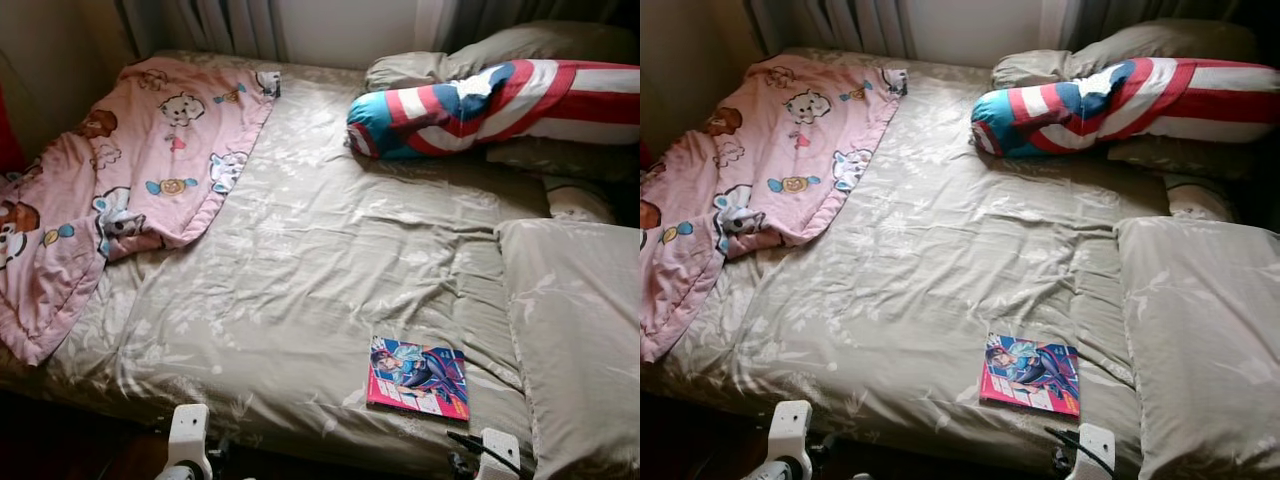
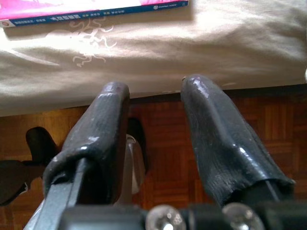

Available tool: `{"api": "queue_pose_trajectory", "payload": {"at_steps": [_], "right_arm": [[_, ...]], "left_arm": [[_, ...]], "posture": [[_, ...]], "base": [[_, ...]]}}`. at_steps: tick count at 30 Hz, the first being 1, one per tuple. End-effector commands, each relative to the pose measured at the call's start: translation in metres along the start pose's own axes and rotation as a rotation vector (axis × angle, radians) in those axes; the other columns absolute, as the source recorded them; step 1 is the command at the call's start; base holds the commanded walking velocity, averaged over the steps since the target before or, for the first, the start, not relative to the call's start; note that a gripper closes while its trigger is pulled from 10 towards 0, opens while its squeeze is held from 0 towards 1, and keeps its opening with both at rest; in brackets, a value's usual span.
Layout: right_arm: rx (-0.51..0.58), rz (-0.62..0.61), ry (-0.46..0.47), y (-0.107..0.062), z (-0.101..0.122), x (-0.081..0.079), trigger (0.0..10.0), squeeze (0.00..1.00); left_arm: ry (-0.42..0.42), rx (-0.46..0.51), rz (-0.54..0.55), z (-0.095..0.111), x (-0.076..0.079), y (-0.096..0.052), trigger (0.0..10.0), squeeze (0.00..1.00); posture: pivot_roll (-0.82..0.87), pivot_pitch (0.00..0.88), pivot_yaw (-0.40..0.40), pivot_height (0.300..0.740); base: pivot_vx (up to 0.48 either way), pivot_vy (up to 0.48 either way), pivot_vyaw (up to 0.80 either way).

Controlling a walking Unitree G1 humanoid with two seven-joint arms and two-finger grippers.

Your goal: Clean up the room

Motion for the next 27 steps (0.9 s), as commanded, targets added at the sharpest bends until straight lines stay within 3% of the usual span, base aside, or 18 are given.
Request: {"api": "queue_pose_trajectory", "payload": {"at_steps": [1, 13, 16, 27], "right_arm": [[-0.035, -0.007, -0.004, -0.002, -0.011, 0.003, 10.0, 0.00], [-0.034, 0.016, -0.045, -0.002, -0.010, -0.001, 10.0, 0.00], [-0.018, 0.022, -0.041, -0.001, -0.007, -0.003, 10.0, 0.00], [-0.042, 0.017, 0.018, -0.002, -0.012, -0.005, 10.0, 0.00]], "left_arm": [[0.011, -0.033, 0.004, -0.011, -0.002, -0.002, 10.0, 0.00], [0.018, -0.103, 0.019, -0.032, -0.003, -0.005, 10.0, 0.00], [0.018, -0.129, 0.022, -0.040, -0.002, -0.007, 10.0, 0.00], [0.046, -0.177, 0.016, -0.051, 0.014, -0.007, 10.0, 0.00]], "posture": [[0.07, 0.119, -0.030, 0.740], [0.07, 0.146, -0.029, 0.740], [0.07, 0.148, -0.029, 0.740], [0.07, 0.178, -0.025, 0.740]], "base": [[0.000, 0.000, 0.00], [0.000, 0.000, 0.00], [0.000, 0.000, 0.80], [0.000, 0.456, 0.14]]}}
Point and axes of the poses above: a point about 5 cm out from each wrist's last joint towards the gripper, its own y axis pointing out of the wrist towards the gripper, its own z axis along the axis of the wrist's last joint, x = y × z, the point moved 5 cm from there along y, pointing out of the wrist towards the gripper
